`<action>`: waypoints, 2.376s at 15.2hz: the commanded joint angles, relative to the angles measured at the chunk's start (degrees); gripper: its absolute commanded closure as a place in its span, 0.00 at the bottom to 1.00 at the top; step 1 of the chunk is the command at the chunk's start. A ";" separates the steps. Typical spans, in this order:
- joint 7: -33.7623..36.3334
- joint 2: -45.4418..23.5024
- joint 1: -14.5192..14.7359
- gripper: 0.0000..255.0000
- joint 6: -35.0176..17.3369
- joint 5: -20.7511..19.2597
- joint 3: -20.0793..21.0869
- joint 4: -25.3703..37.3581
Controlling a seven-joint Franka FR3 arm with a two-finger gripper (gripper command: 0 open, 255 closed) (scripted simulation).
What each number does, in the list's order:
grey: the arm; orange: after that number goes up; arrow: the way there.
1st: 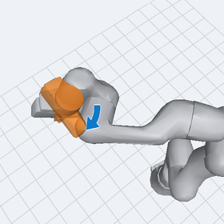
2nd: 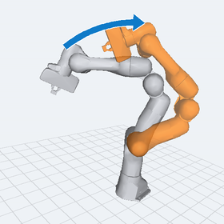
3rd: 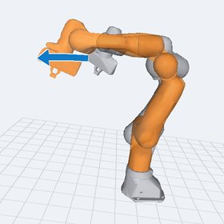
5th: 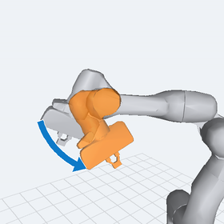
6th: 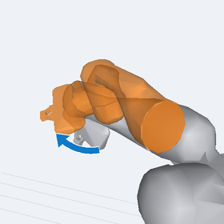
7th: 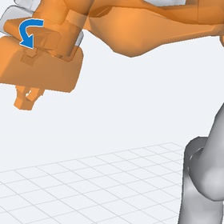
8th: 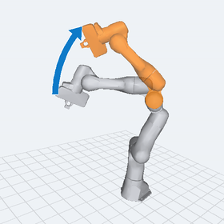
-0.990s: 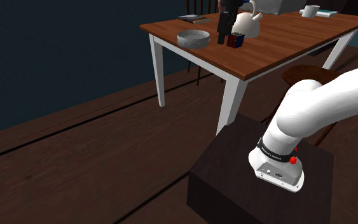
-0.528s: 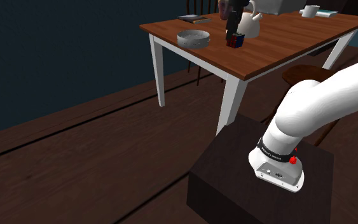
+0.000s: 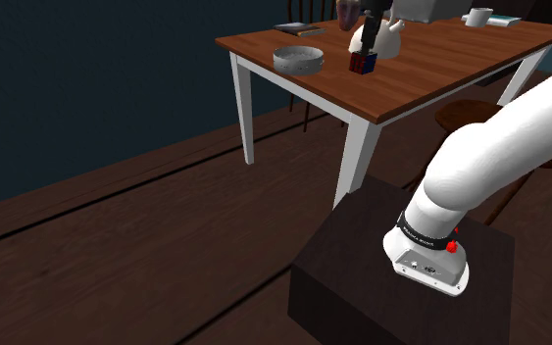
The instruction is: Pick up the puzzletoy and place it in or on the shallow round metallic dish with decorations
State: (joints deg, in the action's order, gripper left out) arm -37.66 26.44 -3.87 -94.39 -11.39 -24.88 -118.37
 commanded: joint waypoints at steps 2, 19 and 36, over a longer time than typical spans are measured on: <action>-5.10 -5.29 -0.02 0.00 -0.76 0.70 -4.11 4.25; -7.69 -7.92 -0.45 0.00 -6.85 0.96 -6.86 0.55; -7.99 -8.24 -0.16 1.00 -1.51 1.41 -6.38 6.18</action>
State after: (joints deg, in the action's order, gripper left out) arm -45.52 18.26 -4.04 -96.71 -10.04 -31.28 -113.04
